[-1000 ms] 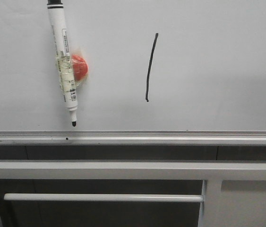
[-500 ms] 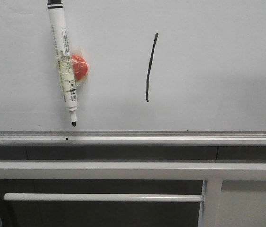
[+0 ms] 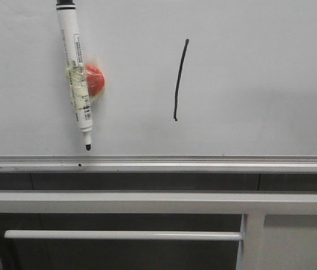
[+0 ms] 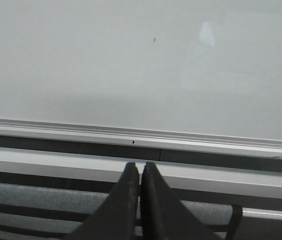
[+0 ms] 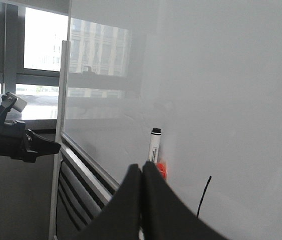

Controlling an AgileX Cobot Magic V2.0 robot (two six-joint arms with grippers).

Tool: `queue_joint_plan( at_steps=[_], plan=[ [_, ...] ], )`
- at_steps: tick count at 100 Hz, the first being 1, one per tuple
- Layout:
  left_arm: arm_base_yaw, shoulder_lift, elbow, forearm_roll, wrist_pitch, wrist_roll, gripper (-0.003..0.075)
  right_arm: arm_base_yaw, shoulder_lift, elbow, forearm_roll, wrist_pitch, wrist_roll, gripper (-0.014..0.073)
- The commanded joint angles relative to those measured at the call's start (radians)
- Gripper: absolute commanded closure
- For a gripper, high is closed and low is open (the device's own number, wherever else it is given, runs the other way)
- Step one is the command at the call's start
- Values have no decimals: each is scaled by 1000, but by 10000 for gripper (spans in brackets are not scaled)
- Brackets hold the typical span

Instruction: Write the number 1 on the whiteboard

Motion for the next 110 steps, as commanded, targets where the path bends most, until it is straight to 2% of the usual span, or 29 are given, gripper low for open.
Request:
queue_joint_plan(
  at_steps=[1,32,41,57,62,79,92,108,110],
  plan=[
    [4,-23,7,-9,-71,2,741,1,-10,-26,20,-13,-11,657],
    [4,-23,7,-9,-71,2,741,1,-10,-26,20,-13,-11,657],
    [4,-23,7,-9,-71,2,741,1,-10,-26,13,-70,-11,657],
    [4,-23,7,-9,-71,2,741,1,-10,-18,-14,-119,92,657],
    [4,-23,7,-9,-71,2,741,1,-10,-18,-119,-119,189,657],
    [4,-23,7,-9,-71,2,741,1,-10,-18,-566,-145,793,657],
    [4,-23,7,-9,-71,2,741,1,-10,-13,-873,-156,1095,657],
    [4,-23,7,-9,-71,2,741,-4,-10,-11,-1345,-158,1551,657],
    [4,-23,7,-9,-71,2,741,-4,-10,-11,-1383,-158,1577,657]
  ],
)
